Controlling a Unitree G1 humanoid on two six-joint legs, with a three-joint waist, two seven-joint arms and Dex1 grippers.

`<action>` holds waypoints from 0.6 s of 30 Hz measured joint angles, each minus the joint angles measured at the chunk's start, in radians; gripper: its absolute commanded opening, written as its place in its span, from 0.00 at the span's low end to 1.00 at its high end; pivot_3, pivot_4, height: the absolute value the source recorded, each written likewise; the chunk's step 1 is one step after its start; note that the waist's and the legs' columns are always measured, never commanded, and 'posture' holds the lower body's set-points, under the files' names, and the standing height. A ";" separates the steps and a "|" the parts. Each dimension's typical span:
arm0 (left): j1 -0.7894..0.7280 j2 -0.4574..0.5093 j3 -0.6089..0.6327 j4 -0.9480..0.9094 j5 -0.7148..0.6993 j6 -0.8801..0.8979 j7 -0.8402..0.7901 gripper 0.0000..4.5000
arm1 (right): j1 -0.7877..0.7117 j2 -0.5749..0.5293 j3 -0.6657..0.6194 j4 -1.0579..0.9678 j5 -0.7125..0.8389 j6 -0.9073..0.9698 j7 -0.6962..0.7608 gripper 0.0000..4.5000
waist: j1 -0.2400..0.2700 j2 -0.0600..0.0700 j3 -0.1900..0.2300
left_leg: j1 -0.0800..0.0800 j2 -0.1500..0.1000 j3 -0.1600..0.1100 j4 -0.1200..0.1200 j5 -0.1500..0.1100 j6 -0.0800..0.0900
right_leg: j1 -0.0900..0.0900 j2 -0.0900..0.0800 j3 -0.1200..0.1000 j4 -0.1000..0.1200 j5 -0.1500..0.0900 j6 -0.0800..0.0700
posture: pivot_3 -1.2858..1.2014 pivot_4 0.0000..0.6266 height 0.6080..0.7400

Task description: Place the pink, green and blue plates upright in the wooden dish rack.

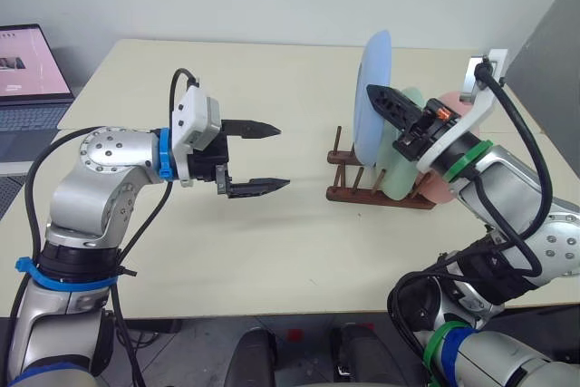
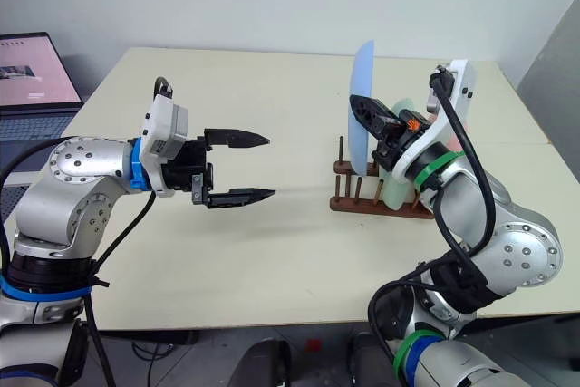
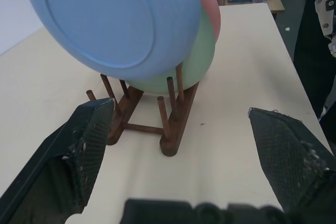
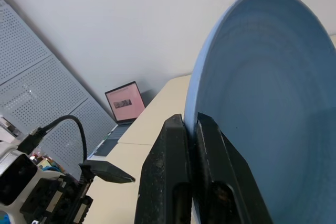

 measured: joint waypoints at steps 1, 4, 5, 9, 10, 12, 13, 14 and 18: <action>0.000 0.000 0.000 0.002 0.000 -0.001 0.000 1.00 | 0.000 0.000 0.003 0.007 0.035 -0.004 -0.014 0.00 | 0.000 0.000 0.000 | 0.000 0.000 0.000 0.000 0.000 0.000 | 0.000 0.000 0.000 0.000 0.000 0.000 | 0.52 0.24 1.00; 0.001 -0.007 0.000 0.012 0.006 -0.003 0.000 1.00 | 0.014 -0.002 0.044 0.037 0.175 -0.052 -0.078 0.00 | -0.001 0.000 0.000 | 0.000 0.000 0.000 0.000 0.000 0.000 | 0.000 0.000 0.000 0.000 0.000 0.000 | 0.52 0.24 1.00; 0.002 -0.010 0.000 0.012 0.007 -0.003 -0.001 1.00 | 0.030 -0.003 0.064 0.044 0.220 -0.076 -0.101 0.00 | -0.001 0.000 0.000 | 0.000 0.001 0.000 0.000 0.000 0.000 | 0.000 0.000 0.000 0.000 0.000 0.000 | 0.52 0.24 1.00; 0.003 -0.011 0.000 0.012 0.010 -0.005 -0.003 1.00 | 0.137 -0.043 0.169 0.096 0.390 -0.197 -0.232 0.00 | -0.001 0.000 0.000 | 0.000 0.000 0.000 0.000 0.000 0.000 | 0.000 0.000 0.002 -0.001 0.000 0.001 | 0.52 0.24 1.00; 0.003 -0.011 0.000 0.012 0.010 -0.005 -0.004 1.00 | 0.155 -0.076 0.196 0.104 0.425 -0.230 -0.260 0.00 | -0.001 0.000 0.000 | 0.000 0.000 0.000 0.000 0.000 0.000 | 0.000 0.000 0.002 -0.001 0.000 0.001 | 0.52 0.24 1.00; 0.005 -0.011 0.000 0.012 0.010 -0.005 -0.004 1.00 | 0.180 -0.141 0.241 0.107 0.488 -0.295 -0.307 0.00 | -0.001 0.000 0.000 | 0.000 0.000 0.000 0.000 0.000 0.000 | 0.000 0.000 0.003 -0.001 -0.001 0.002 | 0.52 0.24 1.00; 0.005 -0.011 0.000 0.012 0.010 -0.005 -0.004 1.00 | 0.194 -0.170 0.264 0.108 0.521 -0.332 -0.326 0.00 | -0.002 0.000 0.000 | 0.000 0.000 0.000 0.000 0.000 0.000 | 0.000 0.000 0.004 -0.001 -0.001 0.002 | 0.52 0.24 1.00; 0.006 -0.011 0.000 0.012 0.010 -0.005 -0.003 1.00 | 0.208 -0.202 0.293 0.109 0.553 -0.370 -0.345 0.00 | -0.002 0.000 0.000 | 0.000 0.000 0.000 0.000 0.000 0.000 | 0.000 0.000 0.004 -0.001 -0.001 0.003 | 0.52 0.24 1.00; 0.009 -0.012 0.000 0.012 0.011 -0.005 -0.002 1.00 | 0.228 -0.306 0.380 0.108 0.656 -0.503 -0.378 0.00 | -0.002 0.000 0.000 | 0.000 0.008 0.000 0.000 0.000 0.000 | 0.000 0.002 0.005 -0.001 -0.001 0.003 | 0.52 0.24 1.00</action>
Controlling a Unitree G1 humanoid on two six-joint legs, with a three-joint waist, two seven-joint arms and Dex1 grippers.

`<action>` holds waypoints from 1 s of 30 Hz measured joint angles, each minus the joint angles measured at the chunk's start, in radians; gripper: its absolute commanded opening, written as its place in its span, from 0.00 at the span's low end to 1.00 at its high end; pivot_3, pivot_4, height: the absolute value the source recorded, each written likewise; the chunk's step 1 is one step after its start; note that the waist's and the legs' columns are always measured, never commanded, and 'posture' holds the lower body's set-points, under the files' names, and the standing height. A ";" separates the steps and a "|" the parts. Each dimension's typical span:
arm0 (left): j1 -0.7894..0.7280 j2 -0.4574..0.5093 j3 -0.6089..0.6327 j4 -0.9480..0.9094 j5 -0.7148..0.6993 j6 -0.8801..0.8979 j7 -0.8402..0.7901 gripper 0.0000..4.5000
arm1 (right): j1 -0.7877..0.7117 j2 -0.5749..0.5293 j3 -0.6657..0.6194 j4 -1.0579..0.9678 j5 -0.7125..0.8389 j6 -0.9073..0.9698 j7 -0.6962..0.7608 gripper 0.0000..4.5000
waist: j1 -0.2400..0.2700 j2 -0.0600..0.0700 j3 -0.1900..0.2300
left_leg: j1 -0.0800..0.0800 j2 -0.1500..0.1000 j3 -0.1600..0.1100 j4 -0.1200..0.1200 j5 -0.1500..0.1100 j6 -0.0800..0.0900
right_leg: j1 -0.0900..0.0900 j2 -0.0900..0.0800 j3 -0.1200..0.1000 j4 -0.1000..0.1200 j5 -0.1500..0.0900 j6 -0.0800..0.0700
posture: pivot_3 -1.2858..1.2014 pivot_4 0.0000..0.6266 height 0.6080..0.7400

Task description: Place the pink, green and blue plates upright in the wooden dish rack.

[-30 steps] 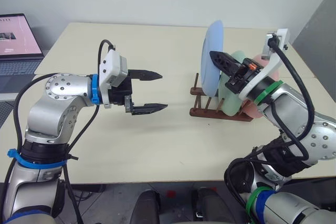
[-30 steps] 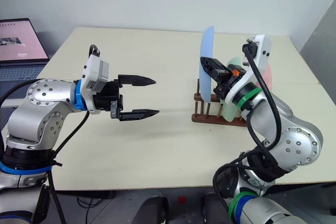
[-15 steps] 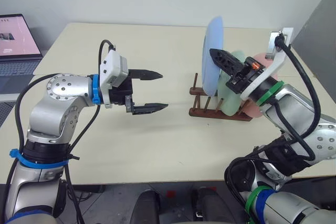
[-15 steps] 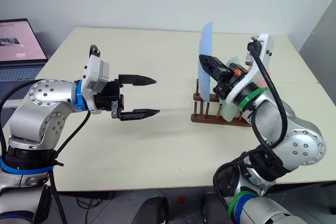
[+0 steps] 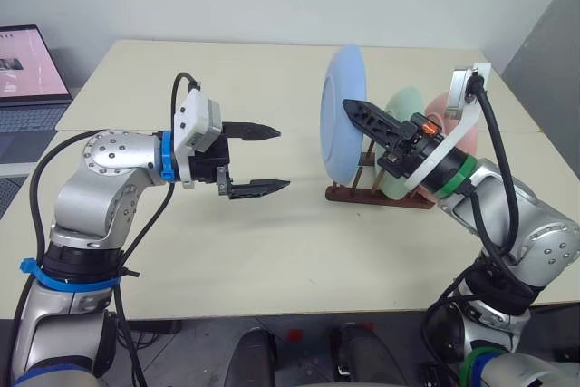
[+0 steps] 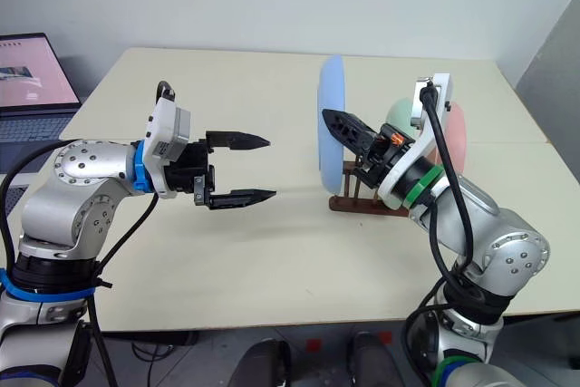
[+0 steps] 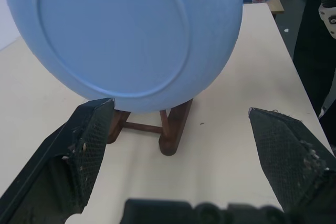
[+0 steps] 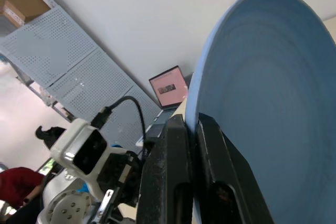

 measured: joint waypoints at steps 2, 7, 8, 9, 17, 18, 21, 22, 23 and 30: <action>0.000 0.000 0.000 0.000 0.000 0.000 0.001 1.00 | 0.007 -0.045 0.025 -0.001 0.042 -0.067 -0.004 0.00 | 0.000 0.000 0.000 | 0.000 0.002 0.001 0.000 0.000 0.000 | 0.000 0.002 0.000 0.000 0.000 0.000 | 0.52 0.24 1.00; 0.000 -0.003 0.000 0.000 0.000 0.002 0.005 1.00 | 0.048 -0.132 0.062 -0.001 0.103 -0.192 0.000 0.00 | 0.001 0.000 0.000 | 0.000 0.003 0.002 0.000 0.000 0.000 | 0.000 0.003 0.000 0.000 0.000 0.000 | 0.52 0.24 1.00; 0.000 -0.006 0.000 0.000 0.000 0.002 0.005 1.00 | 0.055 -0.147 0.073 -0.001 0.104 -0.208 0.002 0.00 | 0.001 0.000 0.000 | 0.000 0.003 0.002 0.000 0.000 0.000 | 0.000 0.003 0.000 0.000 0.000 0.000 | 0.52 0.24 1.00; 0.000 -0.009 0.000 0.000 0.000 0.002 0.005 1.00 | 0.060 -0.159 0.083 -0.001 0.104 -0.223 0.005 0.00 | 0.001 0.000 0.000 | 0.000 0.003 0.002 0.000 0.000 0.000 | 0.000 0.003 0.001 0.000 0.000 0.000 | 0.52 0.24 1.00; -0.001 -0.013 -0.001 0.000 0.000 0.006 0.006 1.00 | 0.096 -0.221 0.136 -0.005 0.103 -0.310 0.050 0.00 | 0.002 0.000 0.000 | 0.000 0.003 0.002 0.001 0.000 0.000 | 0.000 0.003 0.001 0.000 0.000 0.000 | 0.52 0.24 1.00; -0.001 -0.013 -0.001 0.000 -0.001 0.007 0.006 1.00 | 0.097 -0.228 0.139 -0.005 0.103 -0.315 0.057 0.00 | 0.002 0.000 0.000 | 0.000 0.003 0.002 0.001 0.000 0.000 | 0.000 0.003 0.001 0.000 0.000 0.000 | 0.52 0.24 1.00; -0.001 -0.014 -0.001 -0.001 -0.001 0.008 0.006 1.00 | 0.097 -0.245 0.140 -0.005 0.118 -0.343 0.078 0.00 | 0.003 0.000 0.000 | 0.000 0.003 0.002 0.001 0.000 0.000 | 0.000 0.003 0.001 0.000 0.000 0.000 | 0.52 0.24 1.00; -0.001 -0.014 -0.001 -0.001 -0.001 0.008 0.007 1.00 | 0.097 -0.248 0.140 -0.005 0.131 -0.354 0.085 0.00 | 0.003 0.000 0.000 | 0.000 0.003 0.002 0.001 0.000 0.000 | 0.000 0.003 0.001 0.000 0.000 -0.001 | 0.52 0.24 1.00; -0.001 -0.014 -0.001 -0.001 -0.001 0.008 0.007 1.00 | 0.095 -0.254 0.140 -0.006 0.145 -0.363 0.090 0.00 | 0.003 0.000 0.000 | 0.000 0.003 0.002 0.001 0.000 0.000 | 0.000 0.003 0.001 0.000 0.000 -0.001 | 0.52 0.24 1.00; -0.003 -0.017 -0.002 -0.001 -0.001 0.009 0.007 1.00 | 0.103 -0.298 0.148 -0.015 0.180 -0.394 0.109 0.00 | 0.003 0.000 0.000 | 0.000 0.003 0.002 0.001 0.000 0.000 | 0.000 0.003 0.001 0.000 0.000 -0.001 | 0.52 0.24 1.00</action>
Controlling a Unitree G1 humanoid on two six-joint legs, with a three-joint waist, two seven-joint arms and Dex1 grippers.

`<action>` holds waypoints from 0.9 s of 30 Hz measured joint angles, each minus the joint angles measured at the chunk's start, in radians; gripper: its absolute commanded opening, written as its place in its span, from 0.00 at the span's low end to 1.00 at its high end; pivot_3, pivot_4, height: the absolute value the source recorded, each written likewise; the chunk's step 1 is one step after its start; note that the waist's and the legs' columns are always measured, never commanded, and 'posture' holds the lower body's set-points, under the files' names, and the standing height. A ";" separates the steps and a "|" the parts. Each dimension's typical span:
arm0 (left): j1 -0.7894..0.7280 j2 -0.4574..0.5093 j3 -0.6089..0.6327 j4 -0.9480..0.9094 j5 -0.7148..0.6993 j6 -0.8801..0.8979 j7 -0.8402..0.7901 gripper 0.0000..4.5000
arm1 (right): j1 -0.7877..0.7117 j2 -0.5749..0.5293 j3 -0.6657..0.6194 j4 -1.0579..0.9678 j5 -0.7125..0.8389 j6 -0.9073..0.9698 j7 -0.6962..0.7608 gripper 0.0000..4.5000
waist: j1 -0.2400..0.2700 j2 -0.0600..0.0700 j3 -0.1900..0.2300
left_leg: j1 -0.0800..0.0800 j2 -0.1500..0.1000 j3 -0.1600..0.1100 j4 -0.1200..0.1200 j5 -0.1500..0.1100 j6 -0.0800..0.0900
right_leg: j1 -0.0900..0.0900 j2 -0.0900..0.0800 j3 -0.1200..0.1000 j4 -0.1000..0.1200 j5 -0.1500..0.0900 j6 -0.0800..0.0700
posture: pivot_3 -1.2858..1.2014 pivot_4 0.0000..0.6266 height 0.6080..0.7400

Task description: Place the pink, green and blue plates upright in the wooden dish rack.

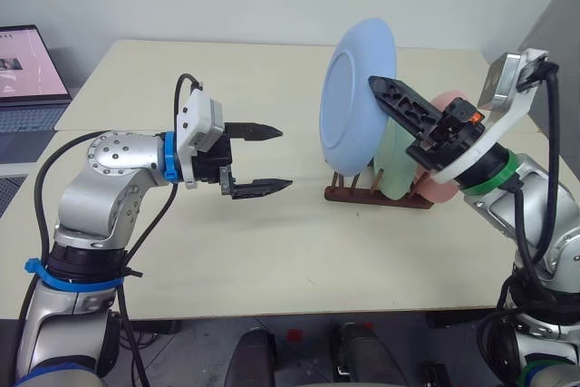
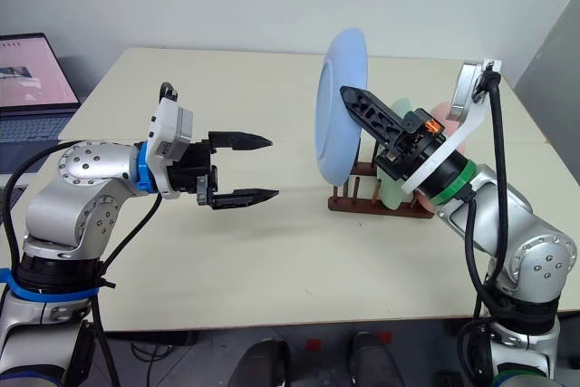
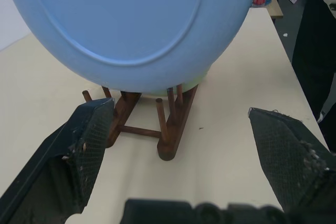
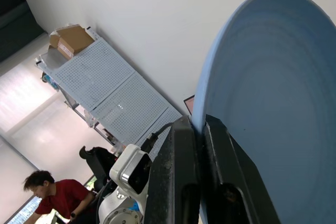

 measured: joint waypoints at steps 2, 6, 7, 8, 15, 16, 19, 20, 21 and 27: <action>0.000 0.000 -0.004 0.000 0.000 0.000 0.000 1.00 | 0.014 -0.007 0.001 0.000 -0.001 -0.002 0.001 0.00 | 0.000 0.000 0.000 | 0.000 0.000 0.000 0.000 0.000 0.000 | 0.000 0.000 0.000 0.000 0.000 0.000 | 0.52 0.24 1.00; 0.000 -0.001 -0.014 0.000 0.000 0.000 0.001 1.00 | 0.024 -0.022 0.003 0.000 -0.006 -0.006 0.017 0.00 | 0.000 0.000 0.000 | 0.000 0.000 0.000 0.000 0.000 0.000 | 0.000 0.000 0.000 0.000 0.000 0.000 | 0.52 0.24 1.00; 0.000 -0.001 -0.014 0.000 0.000 0.001 0.001 1.00 | 0.028 -0.023 0.004 0.000 -0.011 -0.008 0.019 0.00 | 0.000 0.000 0.000 | 0.000 0.000 0.000 0.000 0.000 0.000 | 0.000 0.000 0.000 0.000 0.000 0.000 | 0.52 0.24 1.00; 0.000 -0.001 -0.014 0.000 0.000 0.001 0.001 1.00 | 0.030 -0.024 0.004 0.000 -0.013 -0.010 0.019 0.00 | 0.000 0.000 0.000 | 0.000 0.000 0.000 0.000 0.000 0.000 | 0.000 0.000 0.000 0.000 0.000 0.000 | 0.52 0.24 1.00; 0.000 -0.001 -0.014 -0.002 0.000 0.001 0.002 1.00 | 0.054 -0.032 0.011 0.003 -0.053 -0.025 0.033 0.00 | 0.000 0.000 0.000 | 0.000 0.000 0.000 0.000 0.000 0.000 | 0.000 0.000 0.000 0.000 0.000 0.000 | 0.52 0.24 1.00; 0.000 -0.001 -0.014 -0.002 0.000 0.001 0.002 1.00 | 0.057 -0.032 0.013 0.004 -0.058 -0.026 0.036 0.00 | 0.000 0.000 0.000 | 0.000 0.000 0.000 0.000 0.000 0.000 | 0.000 0.000 0.000 0.000 0.000 0.000 | 0.52 0.24 1.00; -0.001 -0.001 -0.014 -0.006 -0.001 0.002 0.003 1.00 | 0.058 -0.030 0.022 0.013 -0.085 -0.035 0.037 0.00 | 0.000 0.000 0.000 | 0.000 0.000 0.000 0.001 0.000 0.000 | 0.000 0.000 0.000 0.000 0.000 0.000 | 0.52 0.24 1.00; -0.001 -0.002 -0.014 -0.008 -0.001 0.002 0.003 1.00 | 0.058 -0.029 0.023 0.014 -0.091 -0.037 0.037 0.00 | 0.000 0.000 0.000 | 0.000 0.000 0.000 0.001 0.000 0.000 | 0.000 0.000 0.000 0.000 0.000 0.000 | 0.52 0.24 1.00; -0.001 -0.002 -0.014 -0.010 -0.002 0.003 0.003 1.00 | 0.058 -0.027 0.028 0.014 -0.101 -0.039 0.036 0.00 | 0.000 0.000 0.000 | 0.000 0.000 0.000 0.001 0.000 0.000 | 0.000 0.000 0.000 0.000 0.000 0.000 | 0.52 0.24 1.00; -0.005 -0.016 -0.013 -0.027 -0.029 0.034 0.003 1.00 | 0.044 -0.005 0.078 0.052 -0.176 -0.042 0.016 0.00 | 0.000 0.000 0.000 | 0.000 0.000 0.000 0.001 0.000 0.000 | 0.000 0.000 0.000 0.001 0.000 0.000 | 0.52 0.24 1.00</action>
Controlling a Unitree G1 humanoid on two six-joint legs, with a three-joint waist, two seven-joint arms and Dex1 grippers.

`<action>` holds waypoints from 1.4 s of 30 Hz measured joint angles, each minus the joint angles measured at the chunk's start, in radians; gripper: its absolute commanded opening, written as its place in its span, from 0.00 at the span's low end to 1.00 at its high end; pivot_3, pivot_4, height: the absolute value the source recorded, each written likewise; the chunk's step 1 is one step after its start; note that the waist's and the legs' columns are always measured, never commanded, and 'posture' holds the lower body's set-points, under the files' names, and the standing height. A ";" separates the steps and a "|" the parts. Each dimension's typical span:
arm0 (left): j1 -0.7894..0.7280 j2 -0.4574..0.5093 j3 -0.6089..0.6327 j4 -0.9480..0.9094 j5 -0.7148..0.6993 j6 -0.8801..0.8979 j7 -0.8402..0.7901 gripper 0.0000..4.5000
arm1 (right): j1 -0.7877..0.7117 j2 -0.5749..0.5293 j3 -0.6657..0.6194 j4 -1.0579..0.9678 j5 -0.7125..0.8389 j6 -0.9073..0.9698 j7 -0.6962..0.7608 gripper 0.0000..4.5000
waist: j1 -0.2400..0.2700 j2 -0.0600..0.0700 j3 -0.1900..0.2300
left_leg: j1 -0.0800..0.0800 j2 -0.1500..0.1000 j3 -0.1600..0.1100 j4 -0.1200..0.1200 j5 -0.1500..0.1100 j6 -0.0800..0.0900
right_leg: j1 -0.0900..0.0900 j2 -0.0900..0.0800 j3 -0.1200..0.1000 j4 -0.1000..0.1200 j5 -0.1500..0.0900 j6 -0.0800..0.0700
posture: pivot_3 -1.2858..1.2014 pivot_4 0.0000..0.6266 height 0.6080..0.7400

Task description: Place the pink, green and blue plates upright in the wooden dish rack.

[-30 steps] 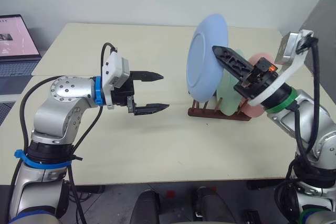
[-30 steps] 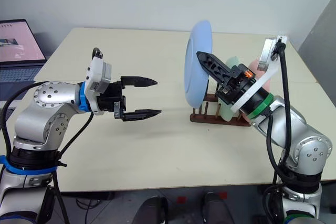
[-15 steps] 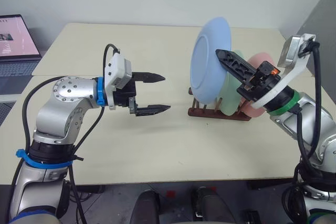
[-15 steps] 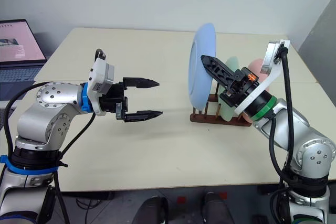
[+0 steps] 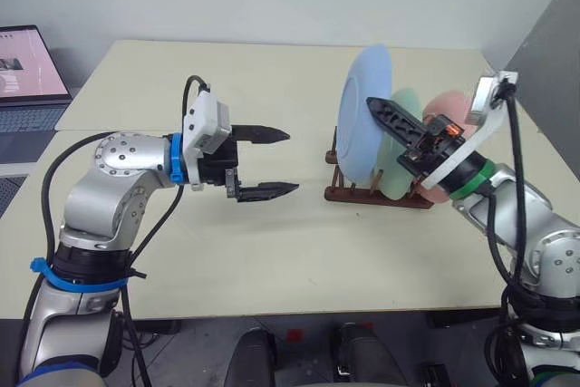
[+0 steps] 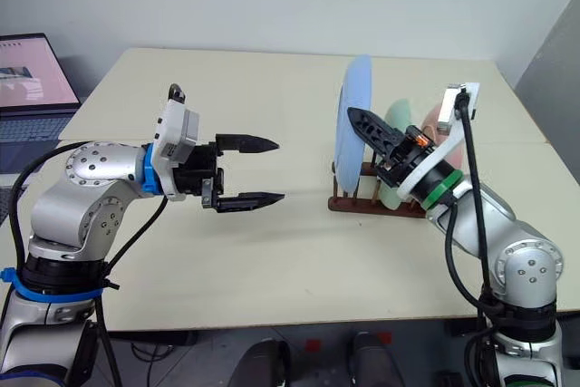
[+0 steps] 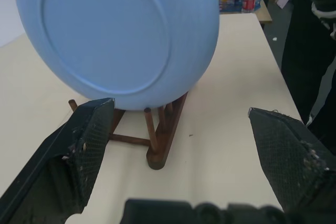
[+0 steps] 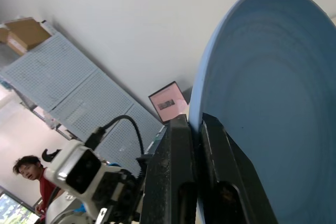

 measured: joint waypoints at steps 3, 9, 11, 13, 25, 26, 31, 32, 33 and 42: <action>-0.007 -0.007 0.002 0.000 -0.018 0.013 0.007 1.00 | -0.030 0.016 0.006 0.018 -0.025 0.000 -0.007 0.00 | 0.000 0.000 0.000 | 0.000 0.000 0.000 0.000 0.000 0.000 | 0.000 0.000 0.000 0.000 0.000 0.000 | 0.52 0.24 1.00; -0.013 -0.007 0.007 0.000 -0.032 0.015 0.020 1.00 | -0.038 0.025 0.021 0.051 -0.058 0.005 -0.023 0.00 | 0.000 0.000 0.000 | 0.000 0.000 0.000 0.000 0.000 0.000 | 0.000 0.000 0.000 0.000 0.000 0.000 | 0.52 0.24 1.00; -0.013 -0.007 0.007 0.000 -0.032 0.015 0.020 1.00 | -0.039 0.025 0.022 0.059 -0.063 0.010 -0.029 0.06 | 0.000 0.000 0.000 | 0.000 0.000 0.000 0.000 0.000 0.000 | 0.000 0.000 0.000 0.000 0.000 0.000 | 0.52 0.24 1.00; -0.013 -0.007 0.007 0.000 -0.032 0.013 0.020 1.00 | -0.039 0.024 0.022 0.073 -0.075 0.019 -0.041 0.18 | 0.000 0.000 0.000 | 0.000 0.000 0.001 0.000 0.000 0.000 | 0.000 0.000 0.000 0.000 0.000 0.000 | 0.52 0.24 1.00; -0.013 -0.007 0.007 0.007 -0.031 0.005 0.020 1.00 | -0.141 -0.098 0.017 0.059 -0.180 0.078 0.024 0.99 | 0.000 0.000 0.000 | 0.000 0.000 0.001 0.000 0.000 0.000 | 0.000 0.000 -0.001 0.000 0.000 0.000 | 0.52 0.24 1.00; -0.013 -0.007 0.007 0.007 -0.030 0.005 0.019 1.00 | -0.159 -0.126 0.015 0.055 -0.185 0.087 0.035 0.99 | 0.000 0.000 0.000 | 0.000 0.000 0.001 0.000 0.000 0.000 | 0.000 0.000 -0.001 0.000 0.000 0.000 | 0.52 0.24 1.00; -0.013 -0.005 0.007 0.010 -0.028 0.004 0.017 1.00 | -0.188 -0.315 -0.034 0.039 -0.223 0.148 0.190 0.99 | 0.005 0.000 0.000 | 0.000 0.000 0.001 0.000 0.000 0.000 | 0.000 0.000 -0.001 -0.001 0.000 0.000 | 0.52 0.24 1.00; -0.013 -0.004 0.006 0.011 -0.026 0.002 0.015 1.00 | -0.169 -0.369 -0.054 0.031 -0.232 0.162 0.259 0.99 | 0.008 0.000 0.000 | 0.000 0.000 0.001 0.000 0.000 0.000 | 0.000 0.000 -0.001 -0.001 0.000 0.000 | 0.52 0.24 1.00; -0.012 -0.002 0.006 0.011 -0.022 -0.001 0.014 1.00 | -0.145 -0.417 -0.072 0.021 -0.251 0.172 0.318 0.99 | 0.011 0.000 0.000 | 0.000 0.000 0.001 0.000 0.000 0.000 | 0.000 0.000 -0.001 -0.002 0.000 0.000 | 0.52 0.24 1.00; 0.105 0.146 0.018 0.024 0.073 -0.062 -0.024 1.00 | 0.329 -0.863 -0.427 0.036 -0.707 0.160 1.122 0.99 | 0.023 0.001 0.000 | 0.004 0.000 0.002 0.000 0.000 0.000 | 0.001 0.001 -0.001 -0.001 -0.002 0.000 | 0.52 0.24 1.00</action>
